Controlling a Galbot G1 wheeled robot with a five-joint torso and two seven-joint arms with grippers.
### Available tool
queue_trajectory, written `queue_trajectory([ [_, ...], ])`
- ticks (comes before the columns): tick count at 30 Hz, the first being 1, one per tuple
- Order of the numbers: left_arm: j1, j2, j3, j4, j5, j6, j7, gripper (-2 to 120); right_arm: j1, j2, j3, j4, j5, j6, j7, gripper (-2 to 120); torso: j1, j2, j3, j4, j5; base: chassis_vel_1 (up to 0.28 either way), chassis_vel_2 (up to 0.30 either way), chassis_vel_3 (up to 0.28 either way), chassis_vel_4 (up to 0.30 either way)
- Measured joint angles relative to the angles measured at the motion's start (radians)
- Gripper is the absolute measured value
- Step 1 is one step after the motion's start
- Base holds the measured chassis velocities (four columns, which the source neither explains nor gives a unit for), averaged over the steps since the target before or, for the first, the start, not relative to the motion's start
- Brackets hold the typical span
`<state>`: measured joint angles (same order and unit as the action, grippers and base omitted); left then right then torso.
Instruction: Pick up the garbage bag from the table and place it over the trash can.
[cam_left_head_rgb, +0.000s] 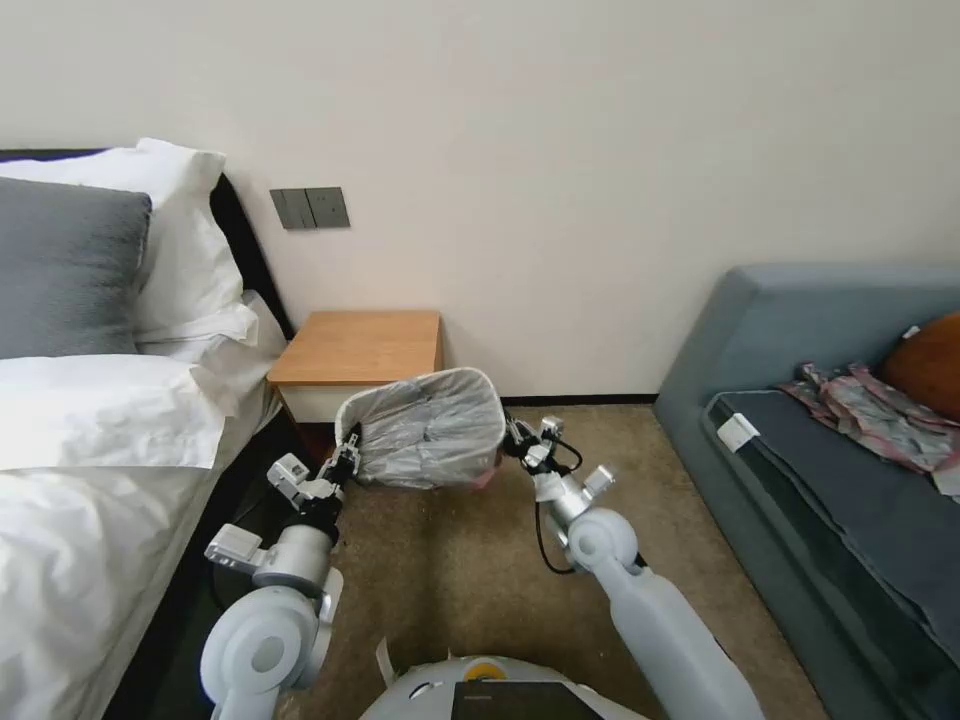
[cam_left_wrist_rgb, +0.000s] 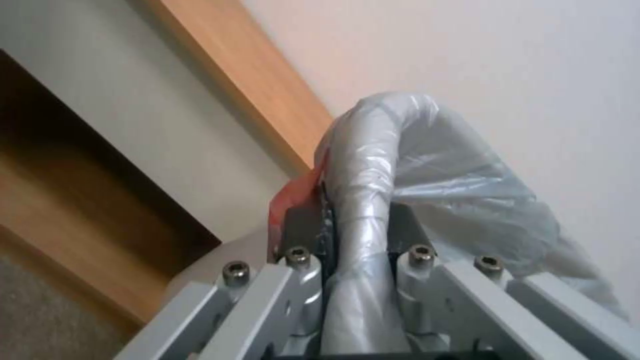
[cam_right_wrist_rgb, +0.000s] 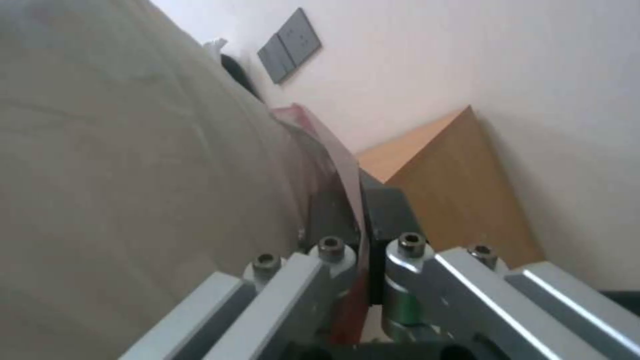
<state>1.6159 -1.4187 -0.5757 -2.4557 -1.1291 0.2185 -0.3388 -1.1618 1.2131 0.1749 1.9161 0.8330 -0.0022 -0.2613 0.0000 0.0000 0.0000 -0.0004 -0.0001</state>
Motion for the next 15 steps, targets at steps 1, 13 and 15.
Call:
queue_trajectory([
  [1, -0.001, 0.000, 0.000, 0.000, -0.005, 0.003, -0.002, 7, 0.001, 0.000, 0.000, -0.001, -0.018, 0.008, 0.005, 0, 0.000, 0.000, 0.000, 0.0001, 0.0001, 0.000, 0.000, 0.000, 0.000],
  [13, 0.016, -0.001, 0.011, -0.013, -0.007, 0.031, 0.003, 7, 0.053, -0.006, -0.030, -0.041, -0.044, 0.003, 0.073, 3, 0.000, 0.000, 0.000, 0.0005, 0.0002, 0.000, 0.000, 0.000, 0.000],
  [15, 0.013, 0.001, 0.009, -0.013, -0.005, 0.031, 0.003, 7, 0.039, -0.013, -0.030, -0.031, -0.044, 0.002, 0.074, 8, 0.000, 0.000, 0.000, 0.0004, 0.0001, 0.000, 0.000, 0.000, 0.000],
])
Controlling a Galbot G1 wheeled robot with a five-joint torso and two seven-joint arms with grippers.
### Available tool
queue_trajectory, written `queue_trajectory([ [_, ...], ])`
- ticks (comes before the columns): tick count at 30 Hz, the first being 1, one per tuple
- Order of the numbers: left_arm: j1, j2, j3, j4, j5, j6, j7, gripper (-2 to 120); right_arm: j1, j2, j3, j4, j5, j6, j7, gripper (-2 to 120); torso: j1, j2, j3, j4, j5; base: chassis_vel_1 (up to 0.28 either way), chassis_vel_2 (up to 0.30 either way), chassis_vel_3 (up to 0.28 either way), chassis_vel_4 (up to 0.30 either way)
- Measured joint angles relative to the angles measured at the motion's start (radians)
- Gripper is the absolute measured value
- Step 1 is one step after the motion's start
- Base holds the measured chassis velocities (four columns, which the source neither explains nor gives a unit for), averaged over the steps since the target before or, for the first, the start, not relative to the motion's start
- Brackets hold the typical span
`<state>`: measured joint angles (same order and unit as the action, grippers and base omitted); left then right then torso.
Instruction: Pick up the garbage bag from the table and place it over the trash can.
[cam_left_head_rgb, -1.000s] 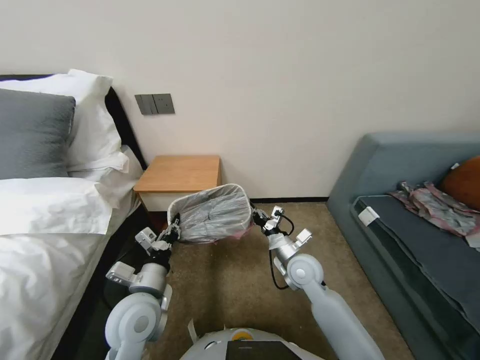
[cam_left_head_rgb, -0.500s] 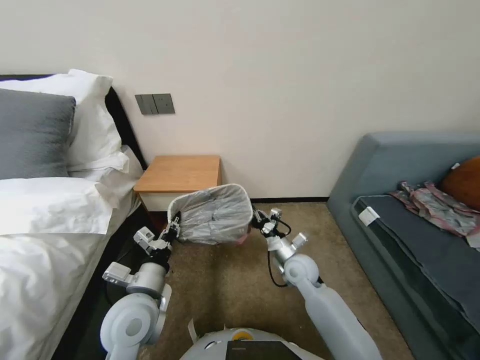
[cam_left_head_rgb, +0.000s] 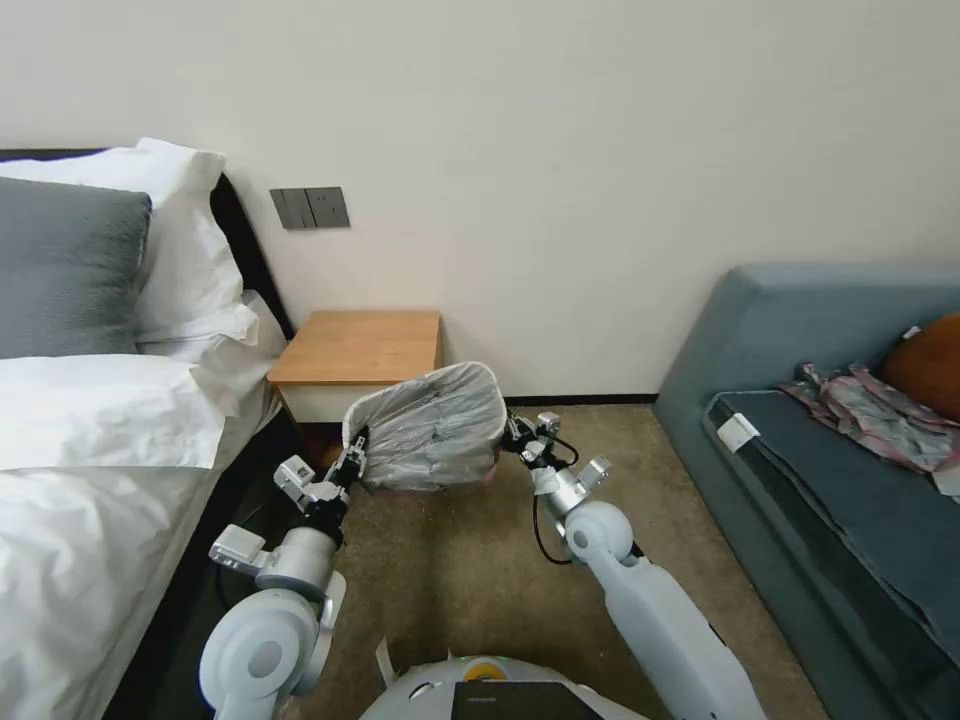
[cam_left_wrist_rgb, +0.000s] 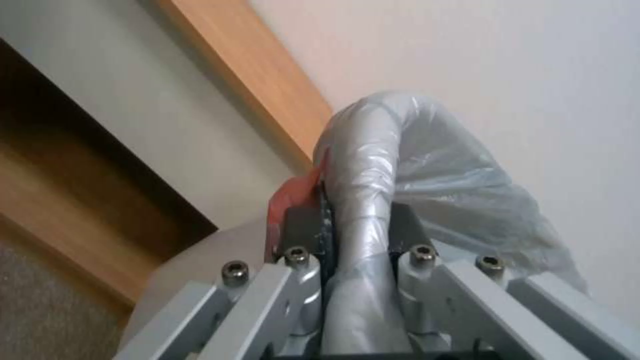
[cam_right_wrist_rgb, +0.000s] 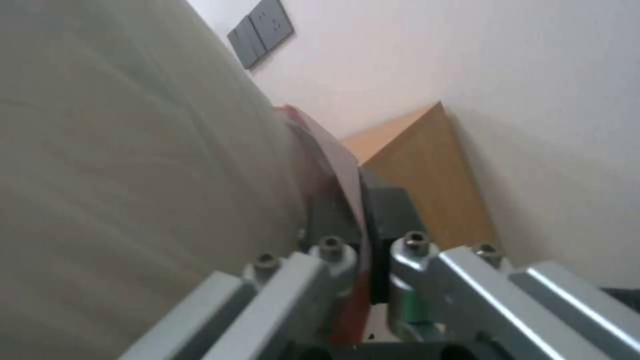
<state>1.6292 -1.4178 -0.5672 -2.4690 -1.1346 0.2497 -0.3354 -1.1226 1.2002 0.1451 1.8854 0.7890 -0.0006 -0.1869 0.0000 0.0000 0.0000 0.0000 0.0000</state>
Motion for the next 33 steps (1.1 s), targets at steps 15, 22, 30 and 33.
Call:
queue_trajectory([
  [15, -0.020, 0.013, 0.003, 0.062, 0.079, -0.017, 0.036, 7, -0.111, -0.087, 0.069, 0.146, 0.175, -0.027, 0.035, 65, 0.000, 0.000, 0.000, 0.0000, 0.0001, 0.000, 0.000, 0.000, 0.000],
  [22, -0.018, 0.014, 0.000, 0.062, 0.046, -0.017, 0.040, 7, -0.129, -0.081, 0.119, 0.156, 0.407, -0.089, 0.023, 88, 0.000, 0.000, 0.000, 0.0000, 0.0002, 0.000, 0.000, 0.000, 0.000],
  [30, -0.016, 0.011, -0.003, 0.047, -0.011, -0.017, 0.040, 5, -0.136, -0.063, 0.167, 0.145, 0.666, -0.177, 0.018, 100, 0.000, 0.000, 0.000, 0.0001, 0.0001, 0.000, 0.000, 0.000, 0.000],
  [33, -0.016, 0.011, -0.007, 0.046, -0.012, -0.017, 0.038, 5, -0.146, -0.058, 0.181, 0.143, 0.690, -0.174, 0.036, 100, 0.000, 0.000, 0.000, 0.0002, 0.0002, 0.000, 0.000, 0.000, 0.000],
])
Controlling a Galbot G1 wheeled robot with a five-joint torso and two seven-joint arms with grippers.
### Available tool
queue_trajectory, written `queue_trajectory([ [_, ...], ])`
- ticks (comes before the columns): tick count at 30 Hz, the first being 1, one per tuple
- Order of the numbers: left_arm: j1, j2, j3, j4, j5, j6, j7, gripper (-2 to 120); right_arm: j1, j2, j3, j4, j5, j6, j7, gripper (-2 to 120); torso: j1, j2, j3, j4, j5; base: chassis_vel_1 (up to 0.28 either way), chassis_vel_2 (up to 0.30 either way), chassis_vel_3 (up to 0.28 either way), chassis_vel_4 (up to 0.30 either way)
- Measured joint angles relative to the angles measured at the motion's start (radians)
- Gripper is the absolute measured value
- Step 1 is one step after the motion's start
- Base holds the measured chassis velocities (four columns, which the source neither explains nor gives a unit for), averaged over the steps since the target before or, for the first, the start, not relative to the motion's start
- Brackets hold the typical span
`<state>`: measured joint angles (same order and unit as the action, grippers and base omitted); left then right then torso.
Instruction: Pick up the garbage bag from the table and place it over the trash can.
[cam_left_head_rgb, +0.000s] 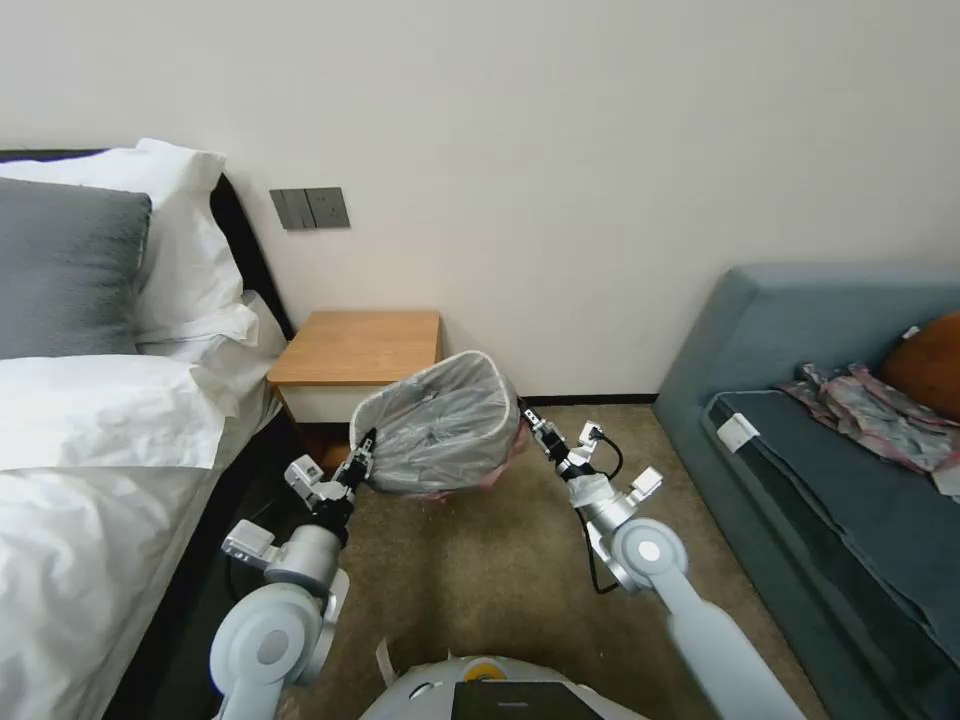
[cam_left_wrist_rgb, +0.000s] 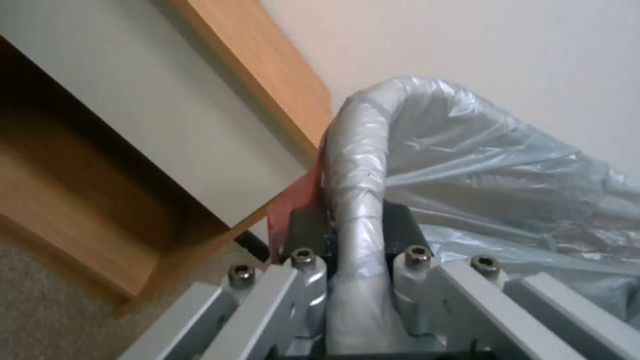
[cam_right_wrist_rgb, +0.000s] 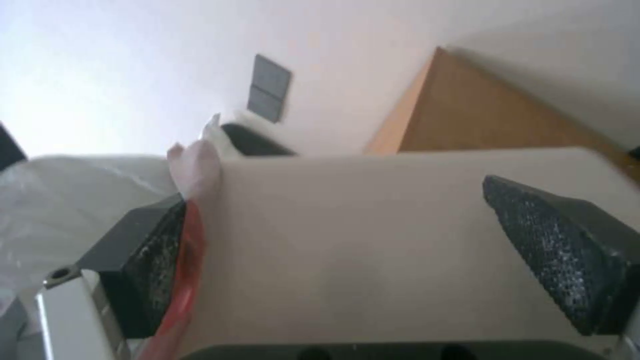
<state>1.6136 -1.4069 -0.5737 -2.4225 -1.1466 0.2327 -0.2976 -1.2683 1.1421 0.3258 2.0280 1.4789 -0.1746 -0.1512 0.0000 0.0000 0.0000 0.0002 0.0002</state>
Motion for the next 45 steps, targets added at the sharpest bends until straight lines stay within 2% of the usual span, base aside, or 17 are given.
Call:
queue_trajectory([
  [7, -0.002, 0.002, 0.002, 0.000, -0.019, 0.001, -0.002, 5, -0.057, -0.005, 0.076, 0.015, 0.019, -0.016, -0.048, 100, 0.000, 0.000, 0.000, -0.0003, 0.0000, 0.000, 0.000, 0.000, 0.000],
  [16, -0.003, -0.004, 0.014, 0.017, -0.003, 0.004, -0.001, 5, -0.080, -0.003, 0.086, 0.058, 0.086, -0.065, -0.106, 100, 0.000, 0.000, 0.000, -0.0001, -0.0001, 0.000, 0.000, 0.000, 0.000],
  [21, -0.004, -0.004, 0.010, 0.029, 0.040, 0.003, 0.002, 5, -0.097, -0.013, 0.132, 0.073, 0.086, -0.067, -0.108, 100, 0.000, 0.000, 0.000, -0.0002, 0.0000, 0.000, 0.000, 0.000, 0.000],
  [26, -0.001, 0.005, 0.010, 0.052, 0.156, -0.011, 0.032, 5, -0.108, -0.057, 0.204, 0.121, 0.052, -0.059, -0.096, 100, 0.000, 0.000, 0.000, -0.0004, 0.0000, 0.000, 0.000, 0.000, 0.000],
  [28, 0.004, 0.015, 0.022, 0.072, 0.268, -0.033, 0.081, 5, -0.064, -0.140, 0.224, 0.161, -0.011, -0.055, -0.075, 100, 0.000, 0.000, 0.000, -0.0006, 0.0000, 0.000, 0.000, 0.000, 0.000],
  [29, 0.004, 0.015, 0.022, 0.072, 0.268, -0.033, 0.081, 5, -0.064, -0.140, 0.224, 0.161, -0.011, -0.055, -0.075, 100, 0.000, 0.000, 0.000, -0.0006, 0.0000, 0.000, 0.000, 0.000, 0.000],
  [30, 0.006, 0.019, 0.029, 0.078, 0.298, -0.039, 0.095, 5, -0.025, -0.196, 0.219, 0.174, -0.039, -0.056, -0.071, 100, 0.000, 0.000, 0.000, -0.0002, -0.0001, 0.000, 0.000, 0.000, 0.000],
  [32, 0.005, 0.024, 0.041, 0.087, 0.333, -0.043, 0.108, 5, 0.079, -0.305, 0.154, 0.205, -0.073, -0.071, -0.034, 100, 0.000, 0.000, 0.000, -0.0001, 0.0000, 0.000, 0.000, 0.000, 0.000],
  [33, 0.005, 0.024, 0.041, 0.087, 0.333, -0.043, 0.108, 5, 0.079, -0.305, 0.154, 0.205, -0.073, -0.071, -0.034, 100, 0.000, 0.000, 0.000, -0.0001, 0.0000, 0.000, 0.000, 0.000, 0.000],
  [35, -0.011, 0.038, 0.058, 0.110, 0.375, -0.043, 0.119, 5, 0.191, -0.405, 0.069, 0.244, -0.120, -0.114, 0.004, 100, 0.000, 0.000, 0.000, 0.0009, -0.0006, 0.000, 0.000, 0.000, 0.000],
  [36, -0.011, 0.038, 0.058, 0.110, 0.375, -0.043, 0.119, 5, 0.191, -0.405, 0.069, 0.244, -0.120, -0.114, 0.004, 100, 0.000, 0.000, 0.000, 0.0009, -0.0006, 0.000, 0.000, 0.000, 0.000],
  [38, -0.053, 0.076, 0.086, 0.143, 0.398, -0.038, 0.130, 5, 0.261, -0.498, 0.018, 0.280, -0.198, -0.165, 0.002, 94, 0.000, 0.000, 0.000, 0.0002, 0.0001, 0.000, 0.000, 0.000, 0.000],
  [39, -0.067, 0.095, 0.100, 0.155, 0.405, -0.034, 0.135, 5, 0.289, -0.542, -0.008, 0.295, -0.235, -0.178, -0.003, 89, 0.000, 0.000, 0.000, -0.0016, -0.0003, 0.000, 0.000, 0.000, 0.000],
  [40, -0.067, 0.095, 0.100, 0.155, 0.405, -0.034, 0.135, 5, 0.289, -0.542, -0.008, 0.295, -0.235, -0.178, -0.003, 89, 0.000, 0.000, 0.000, -0.0016, -0.0003, 0.000, 0.000, 0.000, 0.000],
  [43, -0.057, 0.116, 0.106, 0.163, 0.446, -0.037, 0.164, 5, 0.465, -0.623, -0.187, 0.289, -0.348, -0.212, -0.051, 75, 0.000, 0.000, 0.000, -0.0009, 0.0004, 0.000, 0.000, 0.000, 0.000],
  [44, -0.057, 0.116, 0.106, 0.163, 0.446, -0.037, 0.164, 5, 0.465, -0.623, -0.187, 0.289, -0.348, -0.212, -0.051, 75, 0.000, 0.000, 0.000, -0.0009, 0.0004, 0.000, 0.000, 0.000, 0.000],
  [45, -0.056, 0.119, 0.104, 0.164, 0.457, -0.040, 0.168, 5, 0.535, -0.635, -0.252, 0.280, -0.375, -0.222, -0.065, 71, 0.000, 0.000, 0.000, 0.0001, -0.0004, 0.000, 0.000, 0.000, 0.000],
])
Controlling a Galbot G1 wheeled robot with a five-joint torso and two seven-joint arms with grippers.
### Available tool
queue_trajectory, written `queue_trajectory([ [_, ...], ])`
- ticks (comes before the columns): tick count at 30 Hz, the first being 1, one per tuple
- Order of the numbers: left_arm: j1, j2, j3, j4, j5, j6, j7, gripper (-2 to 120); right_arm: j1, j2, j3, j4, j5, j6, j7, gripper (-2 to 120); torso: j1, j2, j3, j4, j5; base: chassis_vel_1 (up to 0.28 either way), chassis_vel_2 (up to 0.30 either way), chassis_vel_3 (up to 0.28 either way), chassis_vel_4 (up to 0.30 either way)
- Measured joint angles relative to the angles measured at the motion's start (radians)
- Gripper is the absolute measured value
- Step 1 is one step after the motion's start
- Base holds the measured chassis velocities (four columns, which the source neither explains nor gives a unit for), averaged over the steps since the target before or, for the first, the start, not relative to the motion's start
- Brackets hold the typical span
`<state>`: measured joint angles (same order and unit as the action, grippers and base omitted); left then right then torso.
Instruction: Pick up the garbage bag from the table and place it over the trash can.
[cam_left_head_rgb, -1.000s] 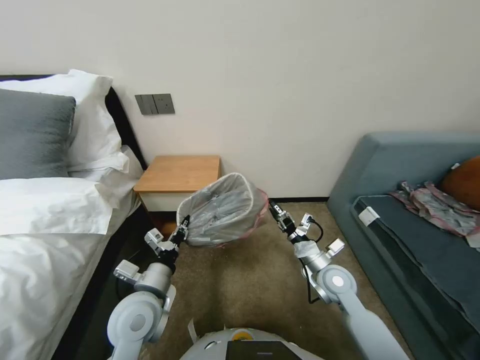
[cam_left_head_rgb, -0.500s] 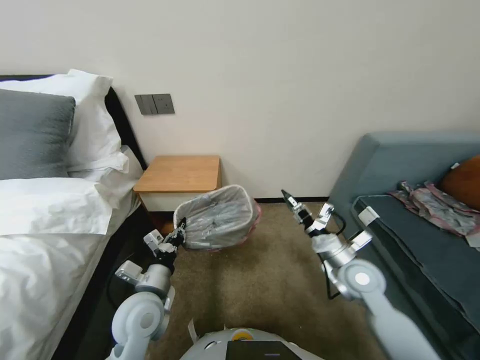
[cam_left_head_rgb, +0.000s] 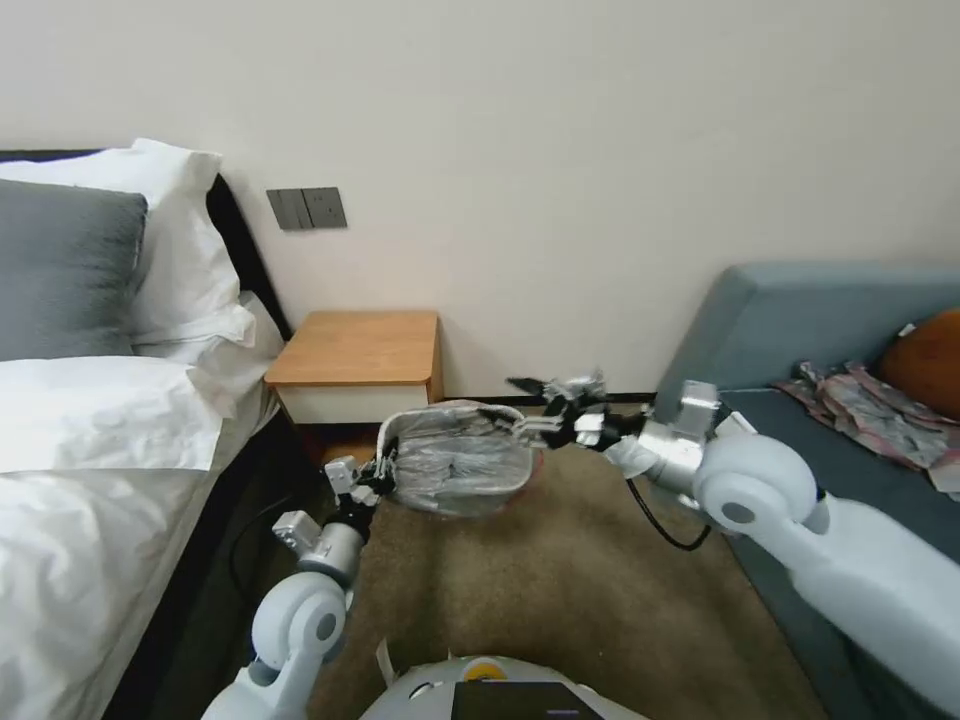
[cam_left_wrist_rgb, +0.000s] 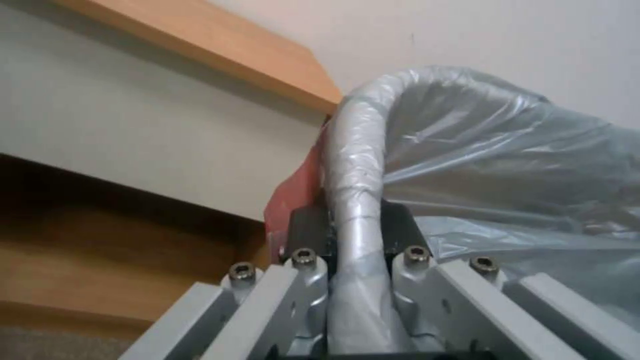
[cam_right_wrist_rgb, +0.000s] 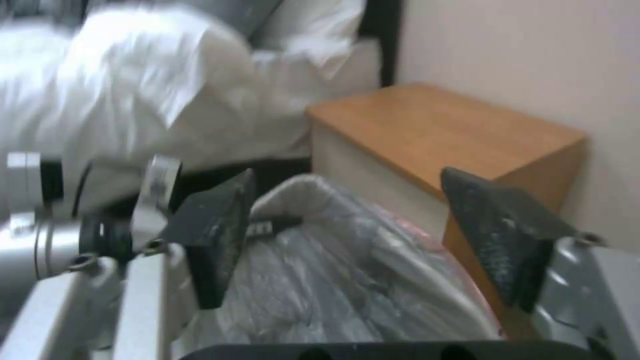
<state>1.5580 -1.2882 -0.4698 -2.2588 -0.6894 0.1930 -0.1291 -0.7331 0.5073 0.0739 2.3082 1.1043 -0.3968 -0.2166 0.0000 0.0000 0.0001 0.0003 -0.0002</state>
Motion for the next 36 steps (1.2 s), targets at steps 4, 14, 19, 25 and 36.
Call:
queue_trajectory([
  [4, -0.004, 0.004, -0.002, 0.007, 0.038, -0.006, 0.013, 5, 0.234, 0.009, -0.241, -0.053, -0.099, -0.020, -0.053, 58, 0.000, 0.000, 0.000, -0.0001, 0.0005, 0.000, 0.000, 0.000, 0.000],
  [14, -0.002, 0.000, 0.001, -0.005, 0.088, -0.006, 0.020, 5, 0.699, 0.206, -0.710, -0.204, -0.325, -0.080, -0.172, 21, 0.000, 0.000, 0.000, -0.0001, 0.0001, 0.000, 0.000, 0.000, 0.000],
  [19, 0.008, -0.003, -0.007, -0.040, 0.095, 0.016, -0.007, 5, 0.798, 0.277, -0.791, -0.259, -0.426, -0.119, -0.235, 3, 0.000, 0.000, 0.000, -0.0002, -0.0001, 0.000, 0.000, 0.000, 0.000],
  [25, 0.017, -0.007, -0.011, -0.066, 0.115, 0.037, -0.046, 5, 0.844, 0.330, -0.839, -0.278, -0.482, -0.182, -0.230, 0, 0.000, 0.000, 0.000, -0.0005, 0.0001, 0.000, 0.000, 0.000, 0.000],
  [36, 0.019, -0.016, -0.011, -0.077, 0.122, 0.039, -0.055, 5, 0.852, 0.423, -0.920, -0.323, -0.537, -0.265, -0.212, 0, 0.000, 0.000, 0.000, -0.0004, 0.0002, 0.000, 0.000, 0.000, 0.000],
])
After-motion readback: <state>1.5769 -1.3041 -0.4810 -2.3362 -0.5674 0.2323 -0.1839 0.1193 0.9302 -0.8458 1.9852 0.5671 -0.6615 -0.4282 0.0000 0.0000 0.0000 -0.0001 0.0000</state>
